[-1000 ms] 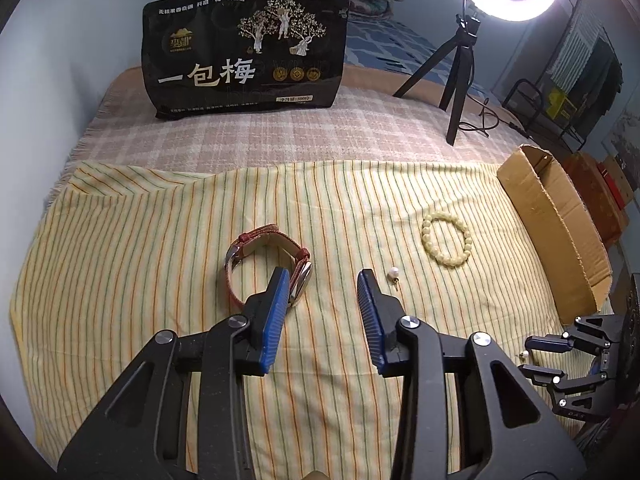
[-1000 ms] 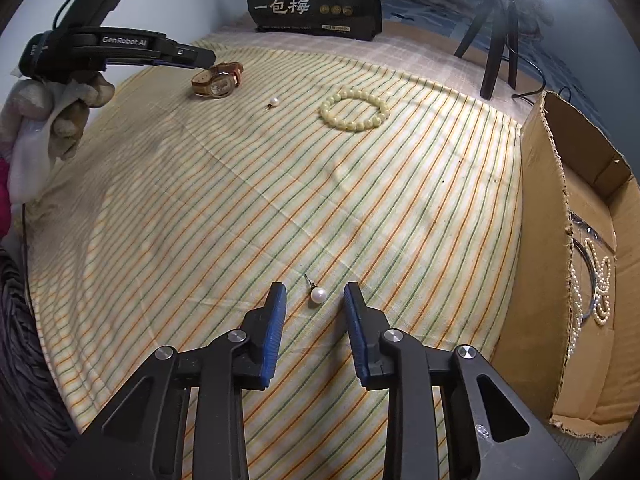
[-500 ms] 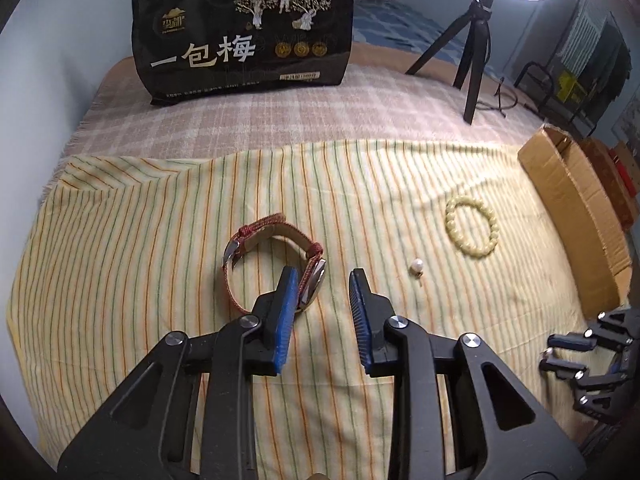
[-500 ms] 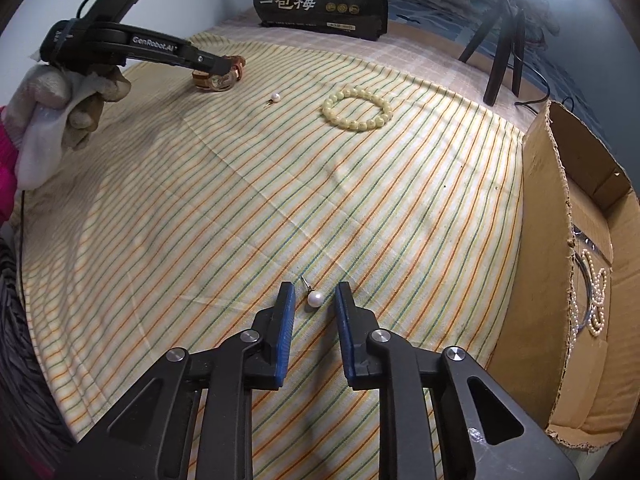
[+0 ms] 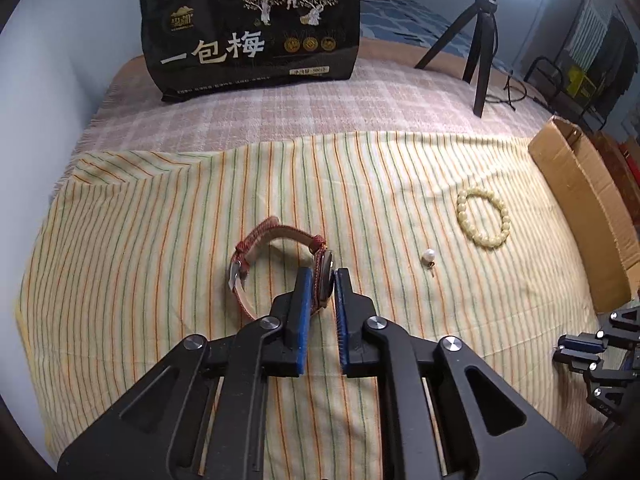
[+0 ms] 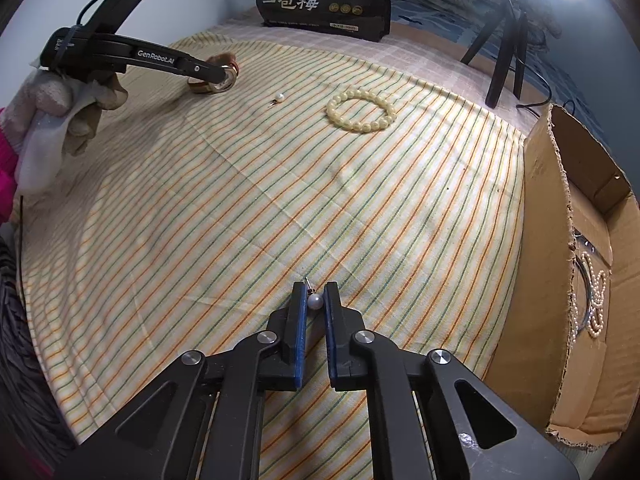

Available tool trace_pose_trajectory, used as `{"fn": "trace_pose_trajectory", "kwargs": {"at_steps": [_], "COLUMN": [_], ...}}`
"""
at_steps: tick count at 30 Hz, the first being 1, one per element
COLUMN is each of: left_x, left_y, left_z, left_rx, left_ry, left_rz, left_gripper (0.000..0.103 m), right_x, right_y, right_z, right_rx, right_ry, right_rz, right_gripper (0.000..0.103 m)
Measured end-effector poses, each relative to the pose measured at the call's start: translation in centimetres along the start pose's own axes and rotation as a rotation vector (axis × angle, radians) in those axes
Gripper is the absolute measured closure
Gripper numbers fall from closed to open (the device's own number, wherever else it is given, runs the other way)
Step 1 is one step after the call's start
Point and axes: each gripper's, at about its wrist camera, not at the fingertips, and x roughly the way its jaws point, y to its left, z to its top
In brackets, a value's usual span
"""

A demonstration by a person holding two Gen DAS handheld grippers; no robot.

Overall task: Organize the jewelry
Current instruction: 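Move left tool to red-strapped watch while right tool approaches loose white pearl, then close left tool on watch while right tool grasps the white pearl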

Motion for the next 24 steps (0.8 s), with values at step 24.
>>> {"fn": "trace_pose_trajectory", "kwargs": {"at_steps": [24], "left_x": [-6.3], "left_y": [-2.4], "left_z": [0.8], "left_rx": [-0.012], "left_ry": [-0.129], "left_rz": [-0.094], "left_gripper": [0.094], "right_x": [-4.3], "right_y": [-0.8], "right_z": [1.2], "right_rx": [0.041], "right_ry": [-0.108], "right_rz": [-0.020], "right_gripper": [0.096]}}
